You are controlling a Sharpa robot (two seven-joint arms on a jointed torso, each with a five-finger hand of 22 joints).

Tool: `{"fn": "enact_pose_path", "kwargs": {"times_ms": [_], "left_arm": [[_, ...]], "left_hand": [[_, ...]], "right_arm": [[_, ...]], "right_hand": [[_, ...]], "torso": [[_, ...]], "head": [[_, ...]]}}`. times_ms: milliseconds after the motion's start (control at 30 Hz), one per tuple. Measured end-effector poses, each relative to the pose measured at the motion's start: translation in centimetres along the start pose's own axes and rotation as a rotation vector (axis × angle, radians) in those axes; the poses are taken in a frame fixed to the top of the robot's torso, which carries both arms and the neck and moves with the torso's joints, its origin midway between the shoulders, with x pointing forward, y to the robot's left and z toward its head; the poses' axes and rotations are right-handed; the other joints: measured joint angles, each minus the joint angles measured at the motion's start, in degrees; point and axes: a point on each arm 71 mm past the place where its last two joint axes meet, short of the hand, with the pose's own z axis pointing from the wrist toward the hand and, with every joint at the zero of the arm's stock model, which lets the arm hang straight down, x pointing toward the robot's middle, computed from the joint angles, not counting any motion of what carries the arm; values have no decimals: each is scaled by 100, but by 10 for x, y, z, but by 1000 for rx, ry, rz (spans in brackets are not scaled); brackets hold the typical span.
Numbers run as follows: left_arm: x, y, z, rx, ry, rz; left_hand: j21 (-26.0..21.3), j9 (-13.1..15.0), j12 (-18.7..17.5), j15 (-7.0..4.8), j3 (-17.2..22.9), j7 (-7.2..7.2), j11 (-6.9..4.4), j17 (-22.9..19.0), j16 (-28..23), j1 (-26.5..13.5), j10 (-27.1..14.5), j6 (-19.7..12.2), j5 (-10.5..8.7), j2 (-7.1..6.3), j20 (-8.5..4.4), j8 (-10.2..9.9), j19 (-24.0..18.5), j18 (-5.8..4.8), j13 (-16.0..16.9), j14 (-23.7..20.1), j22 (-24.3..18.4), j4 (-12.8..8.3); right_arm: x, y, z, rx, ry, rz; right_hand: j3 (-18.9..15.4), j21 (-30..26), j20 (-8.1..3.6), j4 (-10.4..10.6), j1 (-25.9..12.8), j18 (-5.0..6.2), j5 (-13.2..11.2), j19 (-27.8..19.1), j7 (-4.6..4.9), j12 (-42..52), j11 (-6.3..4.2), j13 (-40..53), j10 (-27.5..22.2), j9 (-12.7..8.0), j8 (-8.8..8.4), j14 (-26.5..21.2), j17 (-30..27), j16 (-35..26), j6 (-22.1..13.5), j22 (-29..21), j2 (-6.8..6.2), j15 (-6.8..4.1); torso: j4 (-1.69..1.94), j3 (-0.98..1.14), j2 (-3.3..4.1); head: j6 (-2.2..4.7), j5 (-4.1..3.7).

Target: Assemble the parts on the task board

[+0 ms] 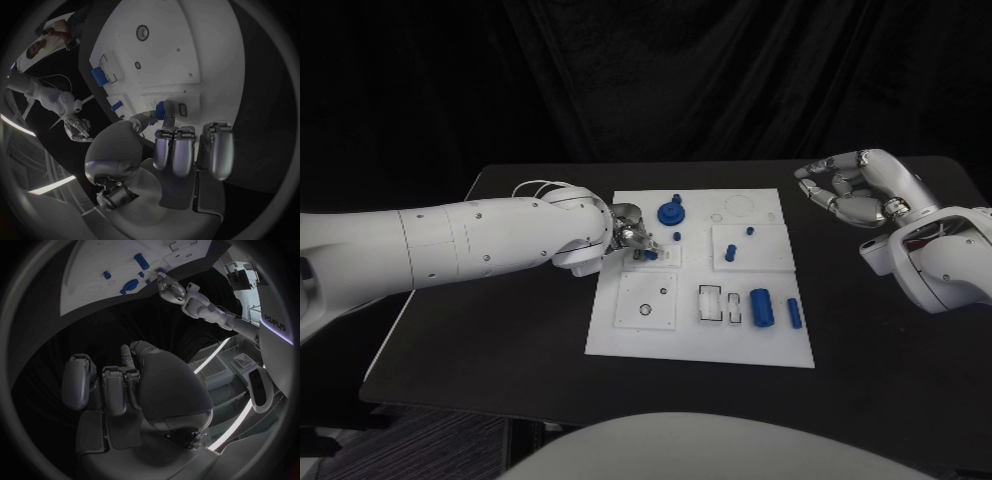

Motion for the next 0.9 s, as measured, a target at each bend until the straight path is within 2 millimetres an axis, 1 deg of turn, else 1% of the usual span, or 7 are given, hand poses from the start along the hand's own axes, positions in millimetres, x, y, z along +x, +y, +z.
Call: {"fn": "enact_pose_path", "kwargs": {"times_ms": [100, 133, 533, 900], "left_arm": [[1, 1, 0, 6, -8, -6], [1, 1, 0, 7, -11, -9], [-1, 4, 0, 11, -34, -22], [0, 4, 1, 3, -29, -21]], "left_hand": [[0, -1, 0, 0, 0, 2, 0, 0, 0, 23, 0, 0, 6, -23, 0, -4, 0, 0, 0, 0, 0, 0], [0, -3, 0, 0, 0, 3, 0, 0, 0, 28, 0, -9, 37, -27, 0, -4, 0, 0, 0, 0, 0, 0], [1, 2, 0, 0, -1, 7, 0, 0, 0, 58, 0, -35, 67, -2, 0, -4, 0, -1, 0, 0, 0, 1], [-23, 12, 0, 0, -8, 18, 0, 0, 0, 61, 0, -44, 67, 1, 0, -3, 0, -1, 0, 0, 0, 8]], "right_arm": [[0, 0, 0, 1, 1, 0], [1, 0, 0, 2, 2, 1], [2, -1, -1, 7, 7, 3], [2, -2, -1, 14, 12, 4]], "right_hand": [[0, 0, 0, 0, 0, 0, 0, 0, 21, 0, 0, 0, 0, 0, 0, 0, 0, 0, -21, 0, 0, 0], [0, 0, 0, 0, 0, 0, 0, 0, 21, 0, 0, 0, 0, -1, 0, 0, 0, 0, -21, 0, 0, 0], [-2, 0, 0, 2, 0, 0, 0, 0, 21, 0, 0, -1, 0, -4, 0, 0, 0, 0, -21, -1, 0, 0], [14, 0, 0, -15, 0, 0, 0, 0, 20, 0, 0, -2, 0, -4, 0, 0, 0, 0, -20, -2, 0, 0]], "torso": [[-3, -1, -3], [-3, -2, -4], [2, -4, -7], [2, -4, -7]], "head": [[0, 0], [0, 0], [0, -10], [0, 4]]}}
